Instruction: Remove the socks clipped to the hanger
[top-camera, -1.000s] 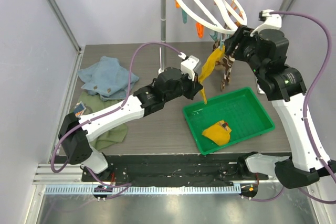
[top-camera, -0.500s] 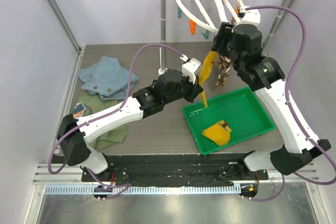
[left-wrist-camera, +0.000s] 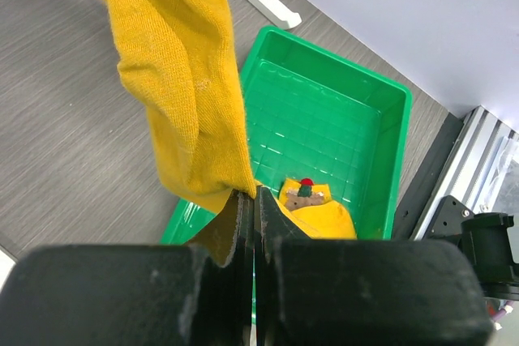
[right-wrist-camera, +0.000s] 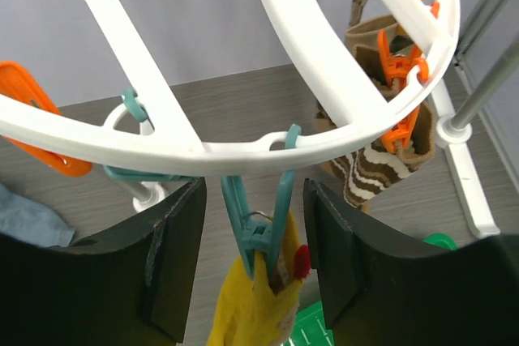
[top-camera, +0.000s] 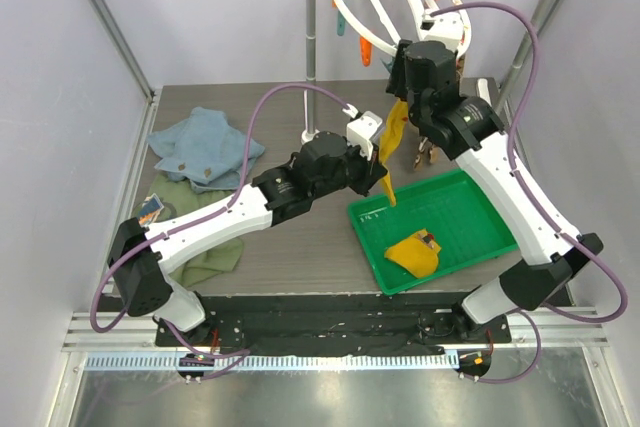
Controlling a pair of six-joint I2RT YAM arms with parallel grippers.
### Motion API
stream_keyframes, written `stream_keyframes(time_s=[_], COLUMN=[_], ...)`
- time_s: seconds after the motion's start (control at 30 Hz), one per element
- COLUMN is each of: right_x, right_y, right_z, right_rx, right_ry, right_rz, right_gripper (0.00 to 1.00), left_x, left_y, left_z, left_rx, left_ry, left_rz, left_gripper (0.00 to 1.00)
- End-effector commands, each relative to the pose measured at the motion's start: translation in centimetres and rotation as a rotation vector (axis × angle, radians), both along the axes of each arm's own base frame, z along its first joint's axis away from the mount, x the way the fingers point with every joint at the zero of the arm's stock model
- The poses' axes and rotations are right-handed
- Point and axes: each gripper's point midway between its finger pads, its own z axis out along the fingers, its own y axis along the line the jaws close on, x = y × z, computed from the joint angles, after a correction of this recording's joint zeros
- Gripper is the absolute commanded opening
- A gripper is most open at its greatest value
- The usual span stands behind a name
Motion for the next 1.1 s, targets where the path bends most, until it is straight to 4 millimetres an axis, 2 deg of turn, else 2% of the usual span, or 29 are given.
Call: stream_keyframes(time_s=[0.0, 0.1, 0.2, 0.3, 0.33, 0.37, 0.53, 0.67, 0.83, 1.07], right_x=[0.0, 0.3, 0.7, 0.8, 0.8, 0.8, 0.5, 0.6, 0.6, 0.2], right_y=[-1.3, -1.6, -1.4, -1.3, -1.2, -1.3, -1.0, -1.0, -0.7, 0.3], right_z=[3.2, 3.2, 3.0, 3.1, 3.1, 3.1, 2.7, 2.6, 3.3, 4.6], right_rx=[-0.033, -0.05, -0.06, -0.049, -0.044, -0.041, -0.021, -0.012, 0.017, 0.067], right_ry=[-0.09, -0.091, -0.09, -0.092, -0.094, -0.095, -0.095, -0.102, -0.118, -0.14], right_rz=[-0.116, -0.145, -0.156, -0.15, -0.148, -0.148, -0.134, -0.137, -0.122, -0.06], right_gripper=[0.58, 0.52, 0.41, 0.18, 0.05, 0.01, 0.01, 0.01, 0.01, 0.01], left_x=[-0.8, -0.9, -1.1, -1.1, -1.1, -1.0, -1.1, -1.9, -3.0, -3.5], left_y=[0.3, 0.3, 0.3, 0.3, 0.3, 0.4, 0.3, -0.4, -1.3, -2.1], left_z=[2.7, 2.9, 2.7, 2.8, 2.8, 2.7, 2.2, 1.2, -0.1, -0.8], left_rx=[-0.052, -0.053, -0.049, -0.051, -0.05, -0.047, -0.042, -0.007, 0.041, 0.044], left_ry=[-0.042, -0.046, -0.047, -0.049, -0.051, -0.048, -0.038, -0.048, -0.059, -0.038], left_rz=[-0.019, -0.022, -0.027, -0.024, -0.021, -0.018, -0.005, -0.016, -0.033, -0.05], left_gripper=[0.0, 0.0, 0.0, 0.0, 0.0, 0.0, 0.0, 0.0, 0.0, 0.0])
